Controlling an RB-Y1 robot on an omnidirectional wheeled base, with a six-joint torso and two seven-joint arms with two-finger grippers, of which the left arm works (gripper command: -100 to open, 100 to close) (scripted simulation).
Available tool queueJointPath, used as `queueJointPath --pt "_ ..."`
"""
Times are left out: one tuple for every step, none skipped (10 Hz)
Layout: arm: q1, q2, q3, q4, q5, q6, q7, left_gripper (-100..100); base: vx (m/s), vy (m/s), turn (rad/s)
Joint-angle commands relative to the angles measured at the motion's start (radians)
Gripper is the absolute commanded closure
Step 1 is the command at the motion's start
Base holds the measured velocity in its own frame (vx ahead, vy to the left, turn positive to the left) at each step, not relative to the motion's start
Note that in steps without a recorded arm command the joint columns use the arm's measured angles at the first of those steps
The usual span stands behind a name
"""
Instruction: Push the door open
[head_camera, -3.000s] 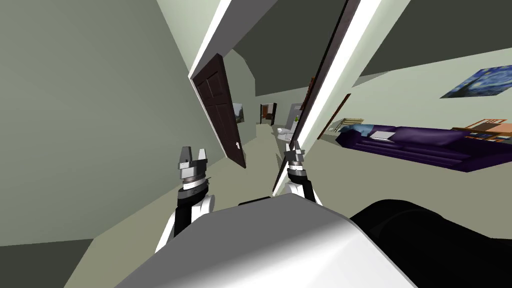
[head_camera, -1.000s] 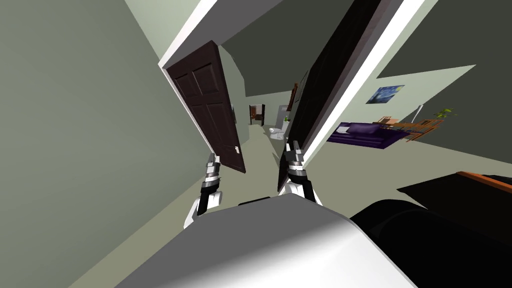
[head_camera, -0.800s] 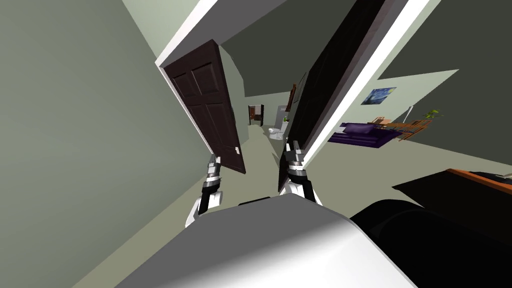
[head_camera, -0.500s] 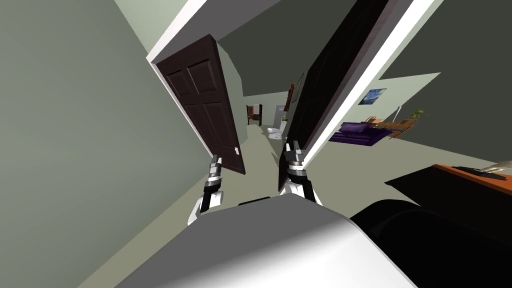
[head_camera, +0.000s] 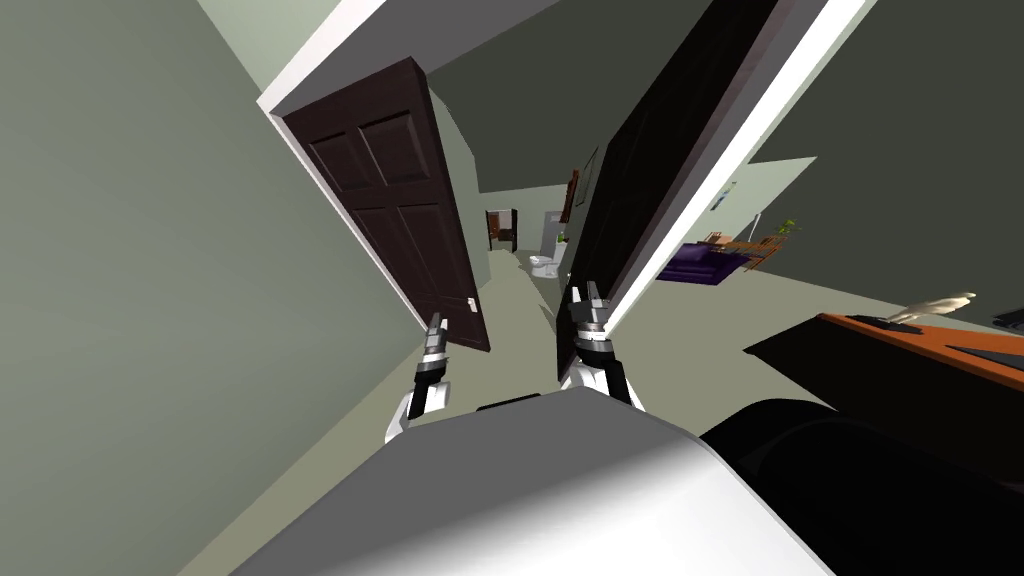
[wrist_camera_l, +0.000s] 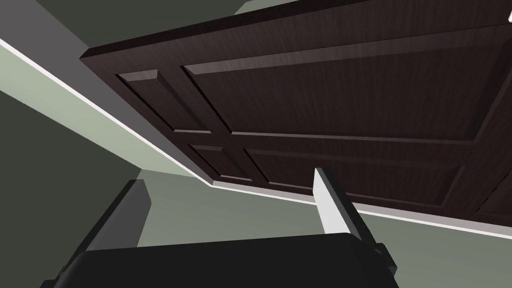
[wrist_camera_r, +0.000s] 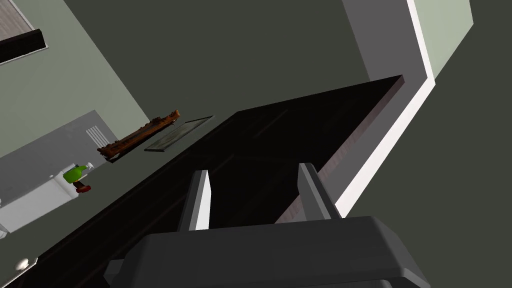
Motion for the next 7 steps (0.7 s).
queueJointPath --pt "-0.016 0.004 0.003 0.046 0.004 -0.007 0.002 -100 0.017 0.07 -0.097" --pt "-0.028 0.004 0.004 0.074 0.006 -0.011 0.001 -100 0.034 0.097 -0.16" --pt "-0.028 0.004 0.004 0.08 0.006 -0.011 0.001 -100 0.031 0.075 -0.058" --pt "-0.04 0.004 0.004 0.114 0.008 -0.016 0.001 -100 0.023 0.066 -0.072" --pt "-0.053 0.003 0.005 0.138 0.01 -0.021 0.0 -100 0.032 0.085 -0.18" --pt "-0.053 0.003 0.005 0.147 0.01 -0.021 0.0 -100 0.035 0.08 -0.066" --pt "-0.065 0.002 0.006 0.181 0.013 -0.025 0.0 -100 0.037 0.086 -0.081"
